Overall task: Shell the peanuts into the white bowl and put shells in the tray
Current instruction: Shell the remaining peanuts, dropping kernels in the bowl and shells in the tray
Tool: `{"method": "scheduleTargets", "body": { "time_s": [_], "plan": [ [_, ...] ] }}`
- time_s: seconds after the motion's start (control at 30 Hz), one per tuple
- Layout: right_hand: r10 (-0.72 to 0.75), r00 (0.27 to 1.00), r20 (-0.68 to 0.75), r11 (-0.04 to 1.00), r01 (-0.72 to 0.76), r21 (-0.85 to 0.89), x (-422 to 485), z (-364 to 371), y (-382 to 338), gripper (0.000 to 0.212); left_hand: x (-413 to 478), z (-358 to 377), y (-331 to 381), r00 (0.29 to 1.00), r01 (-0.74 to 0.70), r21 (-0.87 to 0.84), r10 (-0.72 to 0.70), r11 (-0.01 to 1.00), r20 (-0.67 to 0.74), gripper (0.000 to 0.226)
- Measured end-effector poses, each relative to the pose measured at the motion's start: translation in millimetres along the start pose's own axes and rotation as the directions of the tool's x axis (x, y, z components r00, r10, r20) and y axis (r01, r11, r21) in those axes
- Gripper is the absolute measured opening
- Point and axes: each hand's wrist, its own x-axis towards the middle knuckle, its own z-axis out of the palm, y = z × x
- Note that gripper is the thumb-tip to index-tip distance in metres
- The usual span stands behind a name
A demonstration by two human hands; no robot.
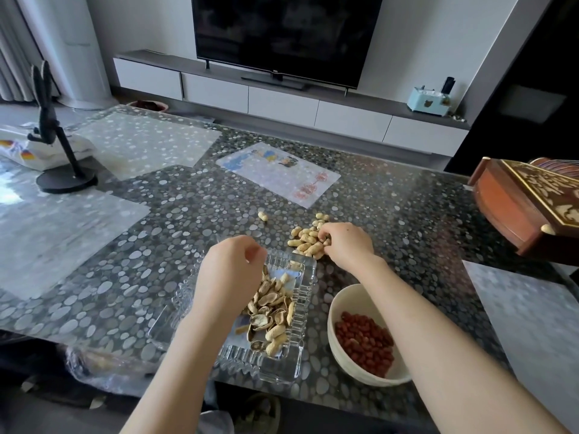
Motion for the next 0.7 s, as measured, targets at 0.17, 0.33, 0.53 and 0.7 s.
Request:
{"method": "scheduleTargets", "body": {
  "time_s": [0.17, 0.33, 0.53, 0.7],
  "plan": [
    [0.014, 1.0, 0.0, 0.999, -0.014, 0.049, 0, 5, 0, 0.017, -1, 5, 4, 1.0, -0.009, -0.006, 0.009, 1.0, 0.026, 0.019],
    [0.105, 0.988, -0.115, 0.856, -0.031, 0.516, -17, -19, 12, 0.008, -5, 5, 14, 0.995, -0.008, -0.068, 0.015, 0.998, 0.1, 0.022],
    [-0.02, 0.999, -0.047, 0.277, 0.051, 0.959, -110, -63, 9, 0.016, -28, 19, 44, 0.887, 0.308, -0.542, -0.029, 0.782, 0.462, 0.041],
    [-0.073, 0.989, -0.127, 0.22, 0.14, 0.965, -156, -69, 13, 0.014, -39, 22, 55, 0.721, 0.506, -0.646, 0.131, 0.572, 0.681, 0.033]
  ]
}}
